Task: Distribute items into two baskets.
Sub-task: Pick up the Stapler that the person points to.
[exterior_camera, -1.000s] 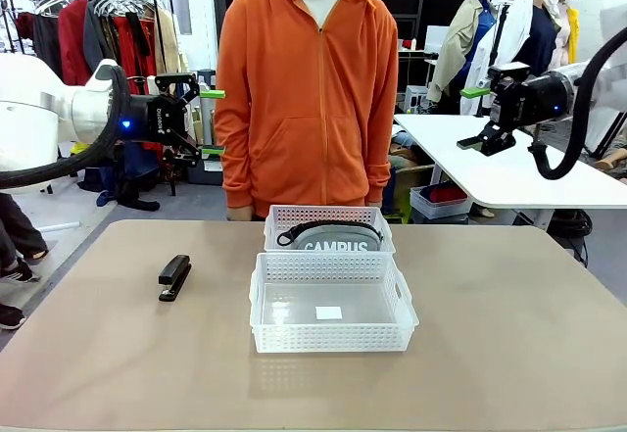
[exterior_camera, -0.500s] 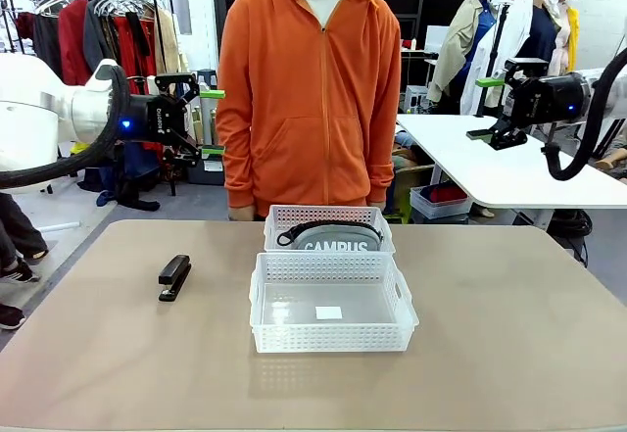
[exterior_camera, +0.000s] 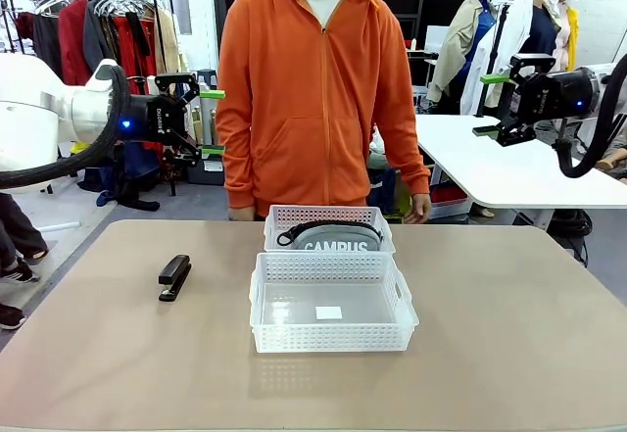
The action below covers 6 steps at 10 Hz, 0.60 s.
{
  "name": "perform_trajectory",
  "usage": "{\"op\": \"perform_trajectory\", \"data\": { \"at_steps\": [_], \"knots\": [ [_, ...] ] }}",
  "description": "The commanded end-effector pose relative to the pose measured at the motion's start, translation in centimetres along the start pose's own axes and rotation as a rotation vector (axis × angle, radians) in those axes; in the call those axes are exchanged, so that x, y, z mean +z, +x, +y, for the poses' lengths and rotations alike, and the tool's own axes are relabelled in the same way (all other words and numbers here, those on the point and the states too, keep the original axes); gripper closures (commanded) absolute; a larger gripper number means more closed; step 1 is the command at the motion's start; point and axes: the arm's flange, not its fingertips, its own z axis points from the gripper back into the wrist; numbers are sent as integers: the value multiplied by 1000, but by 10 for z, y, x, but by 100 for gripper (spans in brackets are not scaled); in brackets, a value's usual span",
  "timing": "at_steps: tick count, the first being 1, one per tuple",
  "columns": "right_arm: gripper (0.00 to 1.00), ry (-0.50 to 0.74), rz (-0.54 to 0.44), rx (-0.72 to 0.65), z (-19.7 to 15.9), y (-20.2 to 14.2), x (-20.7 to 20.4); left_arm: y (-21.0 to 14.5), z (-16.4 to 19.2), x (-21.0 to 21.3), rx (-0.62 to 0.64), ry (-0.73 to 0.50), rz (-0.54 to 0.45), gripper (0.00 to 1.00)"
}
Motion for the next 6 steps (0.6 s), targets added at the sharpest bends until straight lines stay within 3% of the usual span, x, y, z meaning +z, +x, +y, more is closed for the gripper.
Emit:
{"op": "perform_trajectory", "data": {
  "at_steps": [1,2,6],
  "knots": [
    [0,40,-37,-28,3,-4,-2,-2,-2,1,0,-2,-3,0],
    [0,0,0,0,0,0,0,-2,-2,1,0,-2,-3,0],
    [0,0,0,0,0,0,0,-2,-2,1,0,-2,-3,0]
  ]
}}
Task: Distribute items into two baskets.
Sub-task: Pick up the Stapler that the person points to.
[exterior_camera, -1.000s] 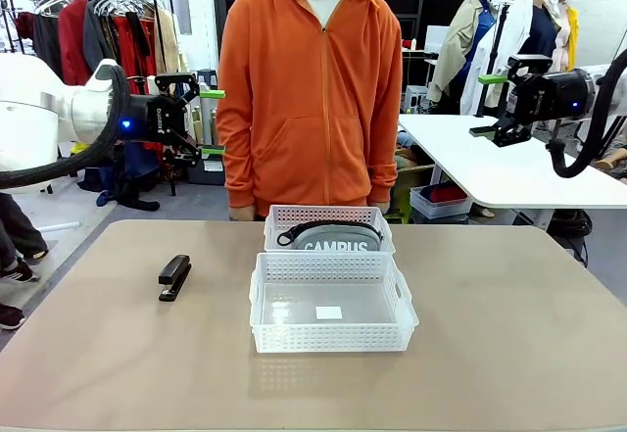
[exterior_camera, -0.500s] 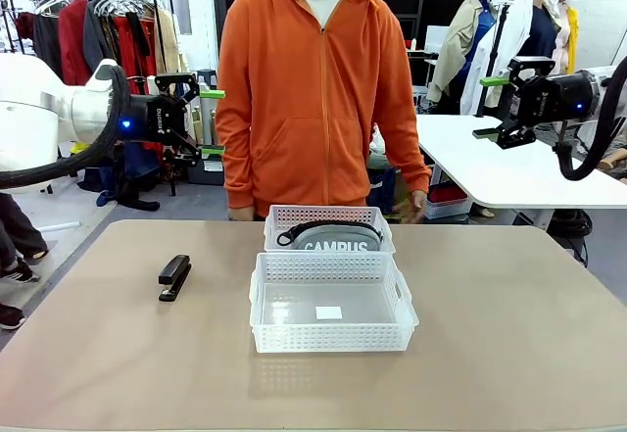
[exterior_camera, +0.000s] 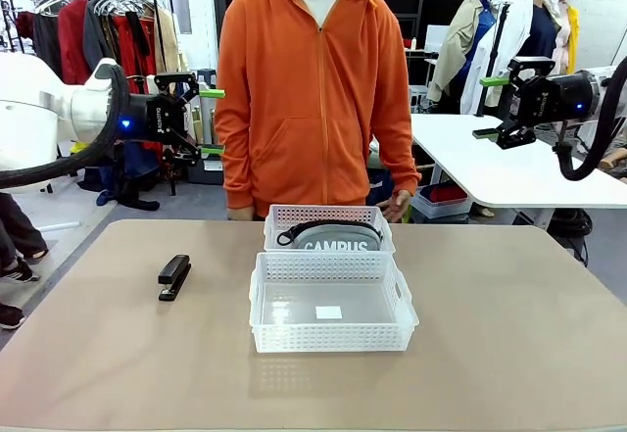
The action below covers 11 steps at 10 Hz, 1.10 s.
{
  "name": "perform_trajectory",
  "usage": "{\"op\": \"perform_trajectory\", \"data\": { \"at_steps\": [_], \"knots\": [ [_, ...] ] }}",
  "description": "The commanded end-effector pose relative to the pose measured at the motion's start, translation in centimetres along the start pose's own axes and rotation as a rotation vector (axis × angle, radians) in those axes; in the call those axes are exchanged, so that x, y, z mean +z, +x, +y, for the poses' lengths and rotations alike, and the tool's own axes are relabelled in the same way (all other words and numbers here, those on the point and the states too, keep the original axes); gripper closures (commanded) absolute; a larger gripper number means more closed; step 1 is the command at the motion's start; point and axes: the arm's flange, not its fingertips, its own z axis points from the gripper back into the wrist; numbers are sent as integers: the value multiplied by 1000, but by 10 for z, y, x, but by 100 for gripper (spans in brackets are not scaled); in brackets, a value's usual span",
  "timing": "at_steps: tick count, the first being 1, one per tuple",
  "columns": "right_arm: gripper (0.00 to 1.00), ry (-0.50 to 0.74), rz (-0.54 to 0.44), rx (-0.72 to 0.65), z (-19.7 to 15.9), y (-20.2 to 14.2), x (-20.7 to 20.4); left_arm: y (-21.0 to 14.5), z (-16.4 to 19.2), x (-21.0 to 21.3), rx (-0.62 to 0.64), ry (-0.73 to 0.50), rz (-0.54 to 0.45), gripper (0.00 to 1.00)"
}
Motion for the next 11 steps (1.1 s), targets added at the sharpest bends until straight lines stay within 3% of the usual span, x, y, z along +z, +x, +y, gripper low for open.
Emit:
{"op": "perform_trajectory", "data": {
  "at_steps": [1,11],
  "knots": [
    [0,0,2,6,3,0,0,-2,-2,1,0,-2,-3,0],
    [0,0,2,6,3,0,0,-2,-2,1,0,-2,-3,0]
  ]
}}
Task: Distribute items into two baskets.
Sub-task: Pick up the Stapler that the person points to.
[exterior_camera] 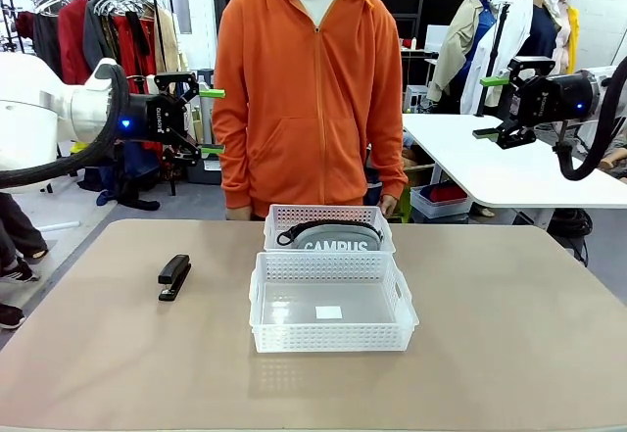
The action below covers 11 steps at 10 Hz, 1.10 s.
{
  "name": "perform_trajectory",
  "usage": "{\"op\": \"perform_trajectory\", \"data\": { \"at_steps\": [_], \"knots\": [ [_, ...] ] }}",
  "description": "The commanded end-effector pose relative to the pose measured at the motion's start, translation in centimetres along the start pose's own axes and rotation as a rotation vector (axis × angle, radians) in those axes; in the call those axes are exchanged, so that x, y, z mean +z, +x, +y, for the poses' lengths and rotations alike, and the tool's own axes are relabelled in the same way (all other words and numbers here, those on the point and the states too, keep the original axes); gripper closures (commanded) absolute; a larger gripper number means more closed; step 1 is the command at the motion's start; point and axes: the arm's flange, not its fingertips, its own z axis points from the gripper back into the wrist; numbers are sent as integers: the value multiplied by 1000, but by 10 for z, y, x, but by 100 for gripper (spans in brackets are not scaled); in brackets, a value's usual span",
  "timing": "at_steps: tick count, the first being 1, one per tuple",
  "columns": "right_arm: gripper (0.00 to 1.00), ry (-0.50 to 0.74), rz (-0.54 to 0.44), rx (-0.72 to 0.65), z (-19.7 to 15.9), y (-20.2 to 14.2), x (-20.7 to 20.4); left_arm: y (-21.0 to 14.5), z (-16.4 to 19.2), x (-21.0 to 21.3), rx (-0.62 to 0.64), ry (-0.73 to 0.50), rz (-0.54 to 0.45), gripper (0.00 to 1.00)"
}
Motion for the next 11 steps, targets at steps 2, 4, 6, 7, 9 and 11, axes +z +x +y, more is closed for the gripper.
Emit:
{"op": "perform_trajectory", "data": {
  "at_steps": [2,4,6,7,9,11],
  "knots": [
    [0,0,2,5,3,0,0,-2,-2,1,0,-2,-3,0],
    [0,0,2,5,3,0,0,-2,-2,1,0,-2,-3,0],
    [0,0,2,5,3,0,0,-2,-2,1,0,-2,-3,0],
    [0,0,2,5,3,0,0,-2,-2,1,0,-2,-3,0],
    [0,0,2,5,3,0,0,-2,-2,1,0,-2,-3,0],
    [0,0,2,5,3,0,0,-2,-2,1,0,-2,-3,0]
  ]
}}
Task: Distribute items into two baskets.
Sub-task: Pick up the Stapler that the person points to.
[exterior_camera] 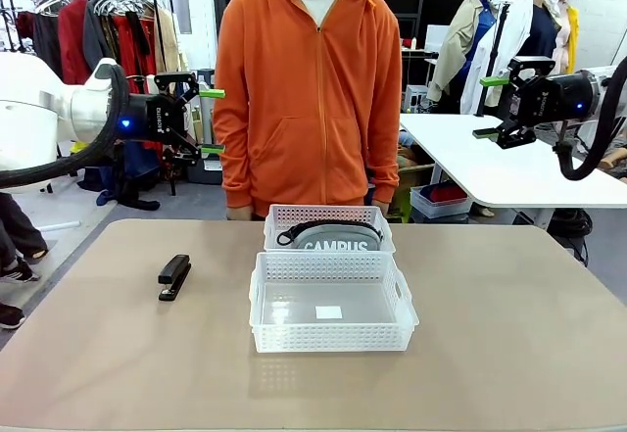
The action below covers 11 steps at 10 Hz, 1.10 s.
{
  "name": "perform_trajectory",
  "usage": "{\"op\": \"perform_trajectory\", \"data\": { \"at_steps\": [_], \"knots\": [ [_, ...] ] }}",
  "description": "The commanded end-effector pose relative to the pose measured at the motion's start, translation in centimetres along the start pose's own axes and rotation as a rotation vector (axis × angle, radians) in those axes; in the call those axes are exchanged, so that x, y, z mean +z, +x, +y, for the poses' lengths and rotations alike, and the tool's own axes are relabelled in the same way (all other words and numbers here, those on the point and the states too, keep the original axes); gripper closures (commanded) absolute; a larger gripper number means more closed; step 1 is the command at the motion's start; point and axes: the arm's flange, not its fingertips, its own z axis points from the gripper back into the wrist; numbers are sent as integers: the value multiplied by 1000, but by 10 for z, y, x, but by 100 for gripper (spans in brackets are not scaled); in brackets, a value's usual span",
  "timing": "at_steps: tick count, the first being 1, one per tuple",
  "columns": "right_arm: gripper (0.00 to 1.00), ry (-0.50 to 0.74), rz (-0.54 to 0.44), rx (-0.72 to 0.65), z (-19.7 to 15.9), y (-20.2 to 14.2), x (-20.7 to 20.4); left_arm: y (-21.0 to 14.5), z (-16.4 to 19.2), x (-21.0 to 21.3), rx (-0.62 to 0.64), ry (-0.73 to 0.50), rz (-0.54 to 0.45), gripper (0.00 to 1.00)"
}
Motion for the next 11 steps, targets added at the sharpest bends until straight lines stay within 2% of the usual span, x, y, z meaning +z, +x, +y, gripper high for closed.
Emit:
{"op": "perform_trajectory", "data": {
  "at_steps": [1,11],
  "knots": [
    [0,0,2,5,3,0,0,-2,-2,1,0,-2,-3,0],
    [0,0,2,5,3,0,0,-2,-2,1,0,-2,-3,0]
  ]
}}
